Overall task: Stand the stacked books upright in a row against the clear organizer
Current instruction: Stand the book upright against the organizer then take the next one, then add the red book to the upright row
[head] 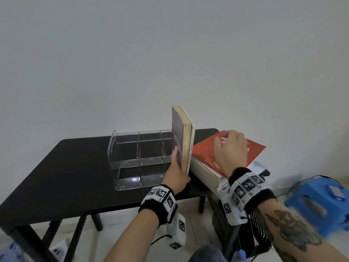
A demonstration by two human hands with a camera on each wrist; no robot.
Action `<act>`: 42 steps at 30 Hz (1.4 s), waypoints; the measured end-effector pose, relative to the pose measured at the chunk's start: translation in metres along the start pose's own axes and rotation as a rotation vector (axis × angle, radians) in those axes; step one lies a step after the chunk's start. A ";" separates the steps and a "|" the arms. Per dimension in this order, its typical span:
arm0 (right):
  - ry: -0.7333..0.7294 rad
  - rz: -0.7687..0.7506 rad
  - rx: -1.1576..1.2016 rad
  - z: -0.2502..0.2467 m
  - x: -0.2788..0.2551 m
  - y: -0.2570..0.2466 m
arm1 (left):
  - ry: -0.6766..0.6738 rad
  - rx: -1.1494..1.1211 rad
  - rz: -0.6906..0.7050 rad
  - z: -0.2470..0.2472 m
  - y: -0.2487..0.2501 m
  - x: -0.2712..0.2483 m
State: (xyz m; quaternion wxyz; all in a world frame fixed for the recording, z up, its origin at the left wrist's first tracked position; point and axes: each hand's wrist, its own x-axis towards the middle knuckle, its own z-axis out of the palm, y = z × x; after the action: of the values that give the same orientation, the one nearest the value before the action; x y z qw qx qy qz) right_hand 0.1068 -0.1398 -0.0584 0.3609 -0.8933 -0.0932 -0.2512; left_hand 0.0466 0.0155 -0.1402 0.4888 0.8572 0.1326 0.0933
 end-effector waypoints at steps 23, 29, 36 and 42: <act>-0.050 0.458 0.214 -0.034 0.039 0.066 | 0.055 0.077 0.019 0.001 0.003 -0.004; 0.331 0.058 0.565 -0.082 0.029 -0.013 | 0.053 0.088 0.026 0.001 0.004 -0.006; 0.201 -0.099 0.613 -0.089 0.020 -0.071 | 0.049 0.109 0.045 0.001 0.003 -0.005; 0.099 -0.271 0.432 -0.072 -0.009 -0.096 | 0.053 0.114 0.054 0.001 0.001 -0.006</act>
State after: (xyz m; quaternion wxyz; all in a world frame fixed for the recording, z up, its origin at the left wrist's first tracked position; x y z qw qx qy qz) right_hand 0.0381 -0.1201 0.0384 0.5107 -0.7614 -0.2457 -0.3147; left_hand 0.0415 0.0126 -0.1396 0.4327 0.8842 0.1275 0.1212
